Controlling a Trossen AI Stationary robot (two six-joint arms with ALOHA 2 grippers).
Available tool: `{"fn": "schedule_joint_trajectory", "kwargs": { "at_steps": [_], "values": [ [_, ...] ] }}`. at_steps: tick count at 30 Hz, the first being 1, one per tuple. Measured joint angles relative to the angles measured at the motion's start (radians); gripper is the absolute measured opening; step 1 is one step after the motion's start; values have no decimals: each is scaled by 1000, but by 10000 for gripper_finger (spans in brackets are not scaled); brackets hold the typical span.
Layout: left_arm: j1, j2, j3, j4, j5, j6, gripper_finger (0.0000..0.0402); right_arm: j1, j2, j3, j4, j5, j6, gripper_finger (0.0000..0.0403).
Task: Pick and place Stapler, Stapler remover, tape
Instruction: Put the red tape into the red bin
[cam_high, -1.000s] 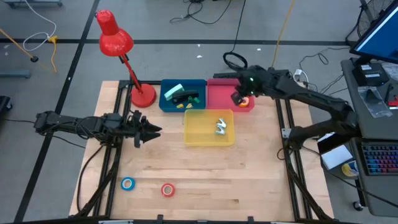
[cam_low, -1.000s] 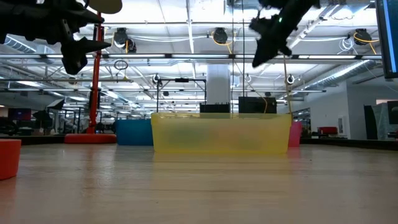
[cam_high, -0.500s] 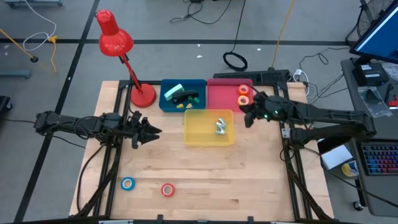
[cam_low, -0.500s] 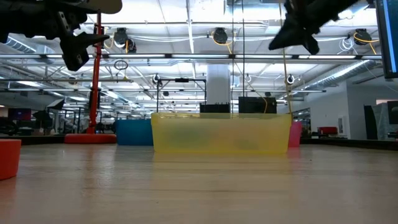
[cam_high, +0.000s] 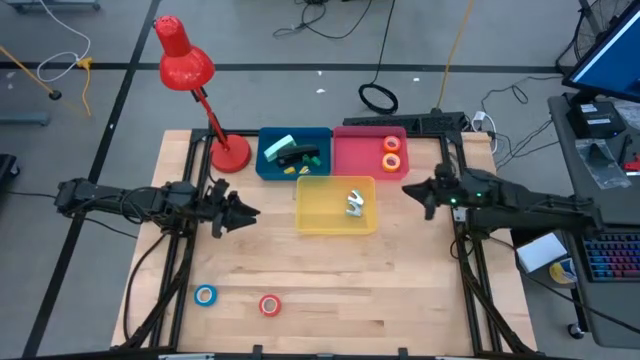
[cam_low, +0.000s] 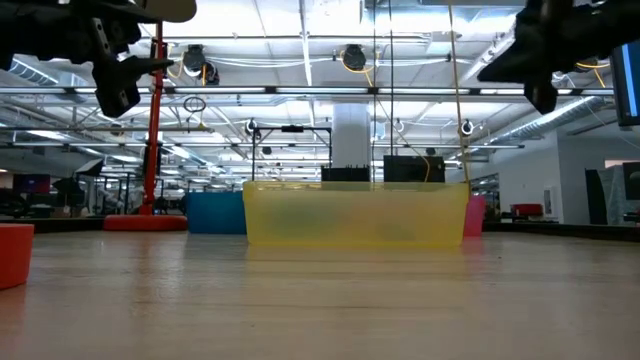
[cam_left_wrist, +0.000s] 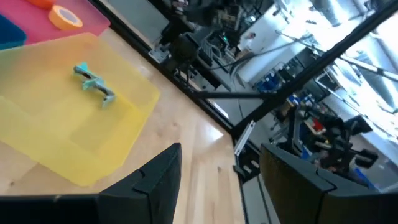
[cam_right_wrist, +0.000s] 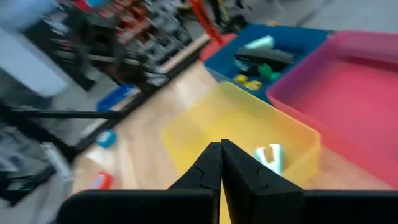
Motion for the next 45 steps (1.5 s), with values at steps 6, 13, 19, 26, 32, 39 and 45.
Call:
{"fn": "schedule_joint_trajectory", "kwargs": {
  "at_steps": [6,13,19,26,32,39,45],
  "values": [
    [-36,0,0,111,-62,4,216,0,-166,-64,-1,-73,-26,0],
    [-170,63,69,125,-198,23,216,0,-307,-134,-5,-101,-72,0],
    [-298,242,213,34,-289,4,216,0,-378,-178,-7,-125,-87,0],
    [-403,502,428,-202,-300,-153,216,0,-397,-210,-8,-128,-102,0],
    [-457,690,520,-321,-147,-462,216,0,-397,-234,-7,-127,-101,0],
    [-505,863,522,-324,40,-782,216,0,-397,-244,-5,-128,-101,0],
    [-520,922,522,-323,64,-926,216,0,-397,-244,-6,-128,-101,0]
  ]
}}
